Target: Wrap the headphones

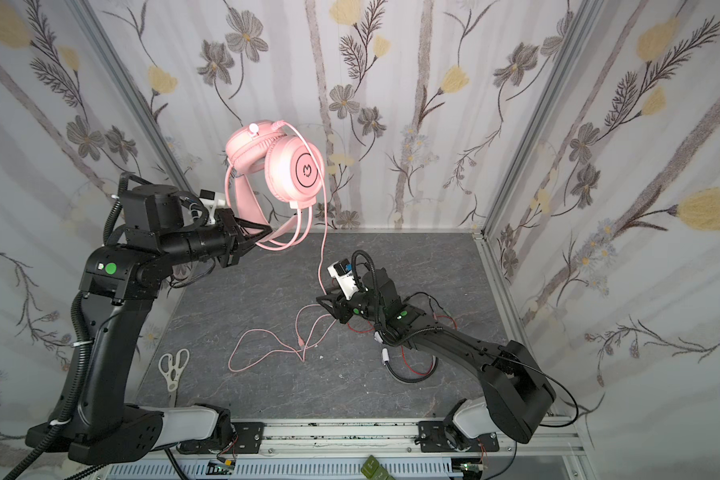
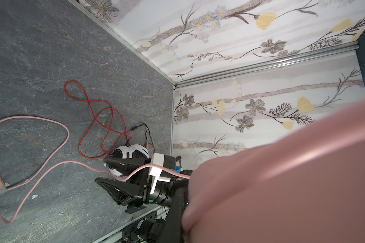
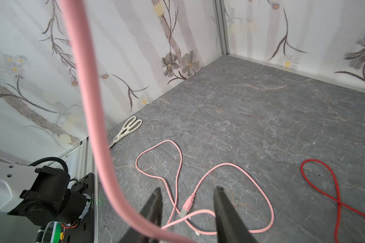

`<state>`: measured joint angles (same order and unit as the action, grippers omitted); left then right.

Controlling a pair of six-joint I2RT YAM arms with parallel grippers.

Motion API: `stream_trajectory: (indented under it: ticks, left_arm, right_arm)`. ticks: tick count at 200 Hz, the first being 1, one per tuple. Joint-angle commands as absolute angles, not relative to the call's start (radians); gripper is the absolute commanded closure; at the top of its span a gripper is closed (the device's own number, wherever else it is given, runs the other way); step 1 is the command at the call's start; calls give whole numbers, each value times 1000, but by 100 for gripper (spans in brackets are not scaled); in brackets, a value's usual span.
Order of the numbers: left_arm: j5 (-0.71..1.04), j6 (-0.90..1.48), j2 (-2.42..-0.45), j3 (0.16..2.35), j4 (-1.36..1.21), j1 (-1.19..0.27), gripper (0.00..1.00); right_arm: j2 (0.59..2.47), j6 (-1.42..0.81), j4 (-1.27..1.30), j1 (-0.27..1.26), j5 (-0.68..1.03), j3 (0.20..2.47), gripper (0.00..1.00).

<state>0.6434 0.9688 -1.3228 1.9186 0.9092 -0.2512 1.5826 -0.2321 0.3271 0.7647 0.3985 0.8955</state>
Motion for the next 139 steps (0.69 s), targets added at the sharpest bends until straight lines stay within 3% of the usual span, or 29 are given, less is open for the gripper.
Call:
stream_trajectory:
  ticks: [1, 8, 31, 75, 100, 139]
  left_arm:
    - [668, 971, -1313, 1913, 829, -233, 100]
    - [663, 959, -1309, 1901, 840, -220, 100]
    - [585, 847, -1295, 1852, 944, -173, 100]
    - [91, 543, -1305, 1779, 1236, -161, 100]
    - [-28, 487, -1306, 1707, 1259, -163, 100]
    - [-195, 467, -1302, 1663, 1287, -166, 100]
  right_arm:
    - [1556, -278, 408, 765, 396, 849, 93]
    - [1535, -284, 405, 764, 381, 827, 100]
    - [1444, -281, 303, 763, 264, 779, 100]
    - [1317, -194, -147, 761, -173, 852, 100]
    - [1285, -146, -331, 762, -370, 937, 100]
    - [1251, -86, -433, 764, -527, 1031, 100]
